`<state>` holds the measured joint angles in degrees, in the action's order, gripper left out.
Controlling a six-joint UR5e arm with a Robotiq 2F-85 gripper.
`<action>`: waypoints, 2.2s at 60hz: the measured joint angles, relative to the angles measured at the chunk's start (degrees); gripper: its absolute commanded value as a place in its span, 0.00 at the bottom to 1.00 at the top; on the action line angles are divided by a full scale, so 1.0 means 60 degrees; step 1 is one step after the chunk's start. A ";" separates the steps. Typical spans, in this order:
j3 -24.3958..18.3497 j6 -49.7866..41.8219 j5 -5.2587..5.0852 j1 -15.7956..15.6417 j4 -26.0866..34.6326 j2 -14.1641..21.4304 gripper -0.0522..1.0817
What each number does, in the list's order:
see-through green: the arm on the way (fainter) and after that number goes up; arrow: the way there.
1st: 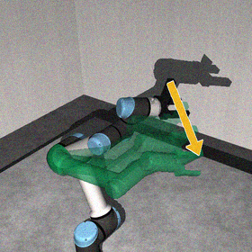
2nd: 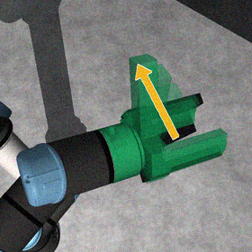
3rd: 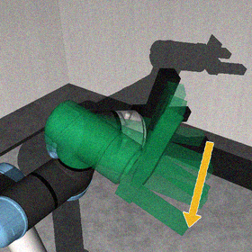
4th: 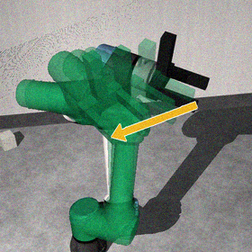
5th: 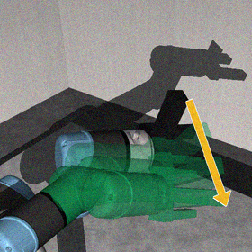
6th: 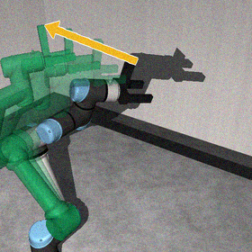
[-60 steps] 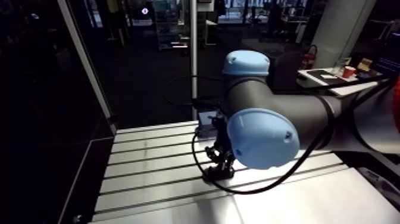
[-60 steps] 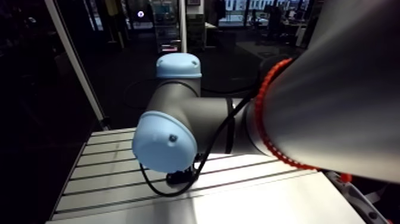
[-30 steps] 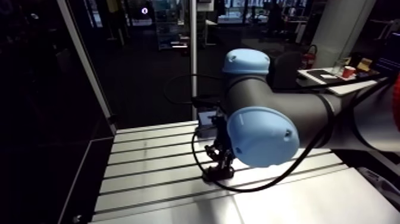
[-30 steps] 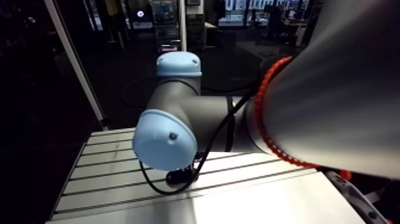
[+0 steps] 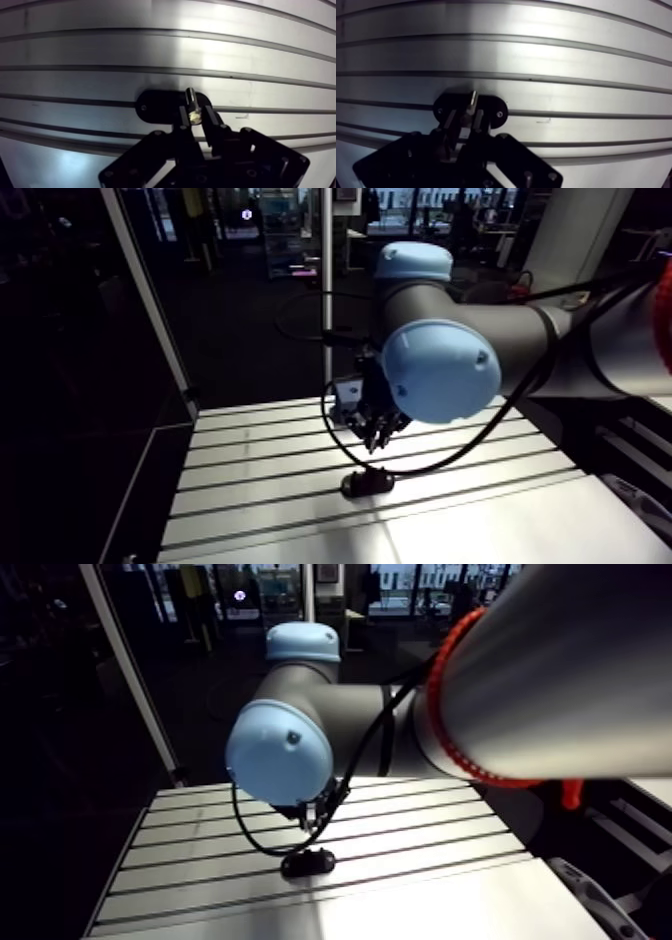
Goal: Pick up the M10 bolt and insert it into the hex recess until seated.
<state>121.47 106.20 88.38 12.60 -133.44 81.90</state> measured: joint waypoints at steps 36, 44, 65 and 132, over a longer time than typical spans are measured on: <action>-0.3098 0.1038 0.0013 0.0043 0.2979 -0.0394 0.84; -0.3972 0.1406 0.0056 0.0039 0.3757 -0.0765 0.84; -0.6055 0.2436 0.0666 -0.0120 0.5539 -0.1947 0.84; -0.7560 0.3687 0.0900 -0.0655 0.6271 -0.3437 0.84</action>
<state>76.11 128.33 93.78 8.67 -95.82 61.28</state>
